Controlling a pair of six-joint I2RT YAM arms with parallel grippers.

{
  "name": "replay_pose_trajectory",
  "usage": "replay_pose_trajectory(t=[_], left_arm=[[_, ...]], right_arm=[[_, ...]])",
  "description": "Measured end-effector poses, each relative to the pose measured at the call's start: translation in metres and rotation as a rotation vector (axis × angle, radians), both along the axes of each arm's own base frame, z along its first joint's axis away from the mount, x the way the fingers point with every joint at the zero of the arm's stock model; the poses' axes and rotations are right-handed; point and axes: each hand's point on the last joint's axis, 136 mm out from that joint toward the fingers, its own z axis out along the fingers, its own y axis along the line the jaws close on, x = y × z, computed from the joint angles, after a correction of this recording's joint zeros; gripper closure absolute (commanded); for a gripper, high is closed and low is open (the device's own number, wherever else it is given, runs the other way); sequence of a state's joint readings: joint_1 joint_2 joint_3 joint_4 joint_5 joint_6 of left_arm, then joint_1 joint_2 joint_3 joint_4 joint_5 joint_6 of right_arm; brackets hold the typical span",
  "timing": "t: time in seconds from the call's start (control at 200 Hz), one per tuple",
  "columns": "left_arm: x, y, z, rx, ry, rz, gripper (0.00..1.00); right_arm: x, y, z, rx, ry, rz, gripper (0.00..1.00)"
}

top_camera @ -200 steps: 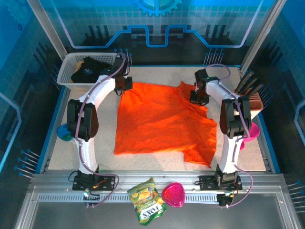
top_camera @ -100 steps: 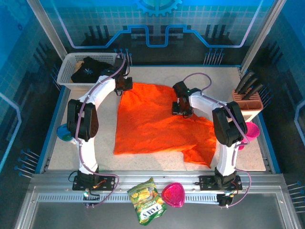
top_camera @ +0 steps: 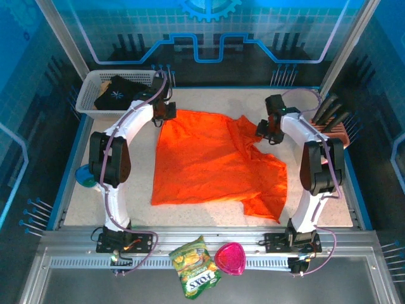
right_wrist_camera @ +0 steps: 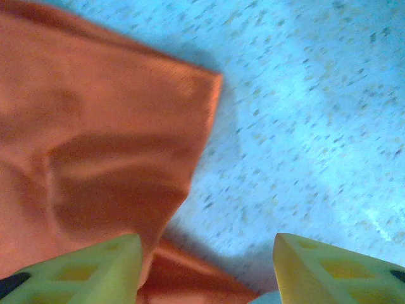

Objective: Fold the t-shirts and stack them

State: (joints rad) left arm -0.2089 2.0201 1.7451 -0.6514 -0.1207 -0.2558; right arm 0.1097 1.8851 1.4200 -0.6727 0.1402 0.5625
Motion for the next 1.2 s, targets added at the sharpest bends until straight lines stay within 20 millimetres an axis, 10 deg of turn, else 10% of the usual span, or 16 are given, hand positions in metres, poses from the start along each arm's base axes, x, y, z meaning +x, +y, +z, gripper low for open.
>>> replay_pose_trajectory(t=[0.641, 0.991, 1.201], left_arm=[[0.000, -0.001, 0.000, -0.005, 0.000, -0.003, 1.00], [0.000, -0.001, 0.000, -0.005, 0.000, -0.004, 1.00], [-0.001, -0.004, -0.001, -0.012, 0.002, -0.011, 1.00]], right_arm=[[0.055, -0.010, -0.058, -0.003, 0.099, -0.022, 0.59], [0.060, -0.018, -0.058, -0.016, 0.119, -0.025, 1.00], [0.067, -0.014, -0.055, 0.000, 0.089, 0.001, 1.00]])
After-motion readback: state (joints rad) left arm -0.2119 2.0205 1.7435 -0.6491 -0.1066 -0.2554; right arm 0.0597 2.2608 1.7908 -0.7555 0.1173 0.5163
